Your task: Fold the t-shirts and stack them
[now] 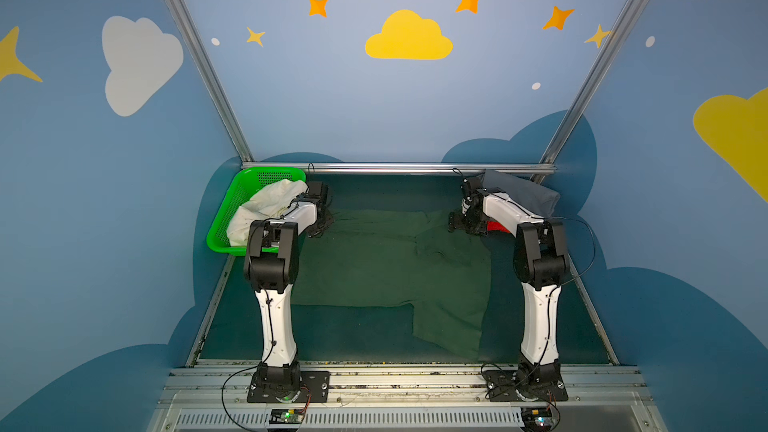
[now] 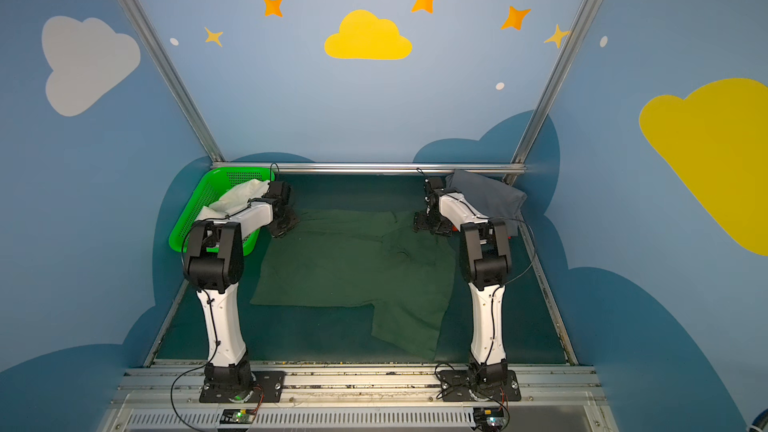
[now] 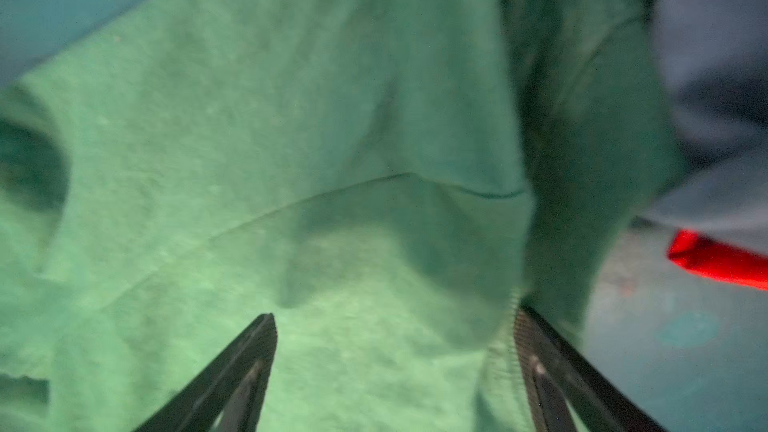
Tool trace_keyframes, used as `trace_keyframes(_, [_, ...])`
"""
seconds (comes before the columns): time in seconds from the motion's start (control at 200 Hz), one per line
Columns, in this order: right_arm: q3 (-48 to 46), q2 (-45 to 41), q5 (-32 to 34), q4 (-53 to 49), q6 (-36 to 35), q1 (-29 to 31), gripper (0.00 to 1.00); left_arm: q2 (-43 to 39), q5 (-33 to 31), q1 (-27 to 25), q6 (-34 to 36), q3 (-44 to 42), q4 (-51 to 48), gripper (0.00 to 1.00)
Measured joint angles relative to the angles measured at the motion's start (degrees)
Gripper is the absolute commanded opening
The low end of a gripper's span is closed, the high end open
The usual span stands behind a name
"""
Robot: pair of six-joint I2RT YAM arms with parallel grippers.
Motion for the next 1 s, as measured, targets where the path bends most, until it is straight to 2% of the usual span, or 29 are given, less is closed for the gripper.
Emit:
trace_keyframes(0.305, [0.8, 0.2, -0.5, -0.3, 0.2, -2.2, 0.88, 0.6, 0.3, 0.3, 0.6, 1.4, -1.1, 0.04])
trace_keyframes(0.35, [0.8, 0.2, -0.8, -0.2, 0.2, -2.3, 0.88, 0.0, 0.3, 0.3, 0.7, 0.3, -0.4, 0.16])
trace_keyframes(0.39, [0.4, 0.1, -1.0, 0.1, 0.2, -2.4, 0.88, -1.0, 0.4, 0.4, 0.9, -1.4, 0.3, 0.39])
trace_keyframes(0.475, [-2.0, -1.2, -1.6, 1.1, 0.2, -2.5, 0.89, -5.1, 0.8, 0.3, 0.7, -7.0, 1.8, 0.55])
trace_keyframes(0.561, [-5.2, -3.8, -2.7, 1.7, 0.2, -2.5, 0.93, -10.1, 1.2, 0.3, 0.7, -12.7, 3.3, 0.56])
trace_keyframes(0.606, [-6.7, -5.7, -3.3, 1.9, 0.2, -2.5, 0.95, -12.9, 1.4, 0.3, 1.0, -15.2, 4.4, 0.6])
trace_keyframes(0.651, [-8.3, -7.9, -3.9, 2.5, 0.3, -2.5, 0.97, -15.4, 1.4, 0.0, 1.0, -17.3, 5.4, 0.69])
trace_keyframes(0.786, [-13.9, -17.8, -4.9, 5.0, 1.3, -2.4, 0.98, -22.8, 1.2, -1.9, 1.9, -21.4, 7.0, 0.87])
trace_keyframes(0.931, [-20.0, -28.7, -5.1, 6.0, 2.9, -2.4, 0.98, -31.5, 1.0, -5.1, 2.2, -26.4, 7.9, 1.0])
trace_keyframes(1.001, [-23.3, -33.1, -5.2, 5.8, 3.8, -2.4, 0.98, -36.5, 0.9, -6.0, 1.9, -30.1, 8.1, 1.0])
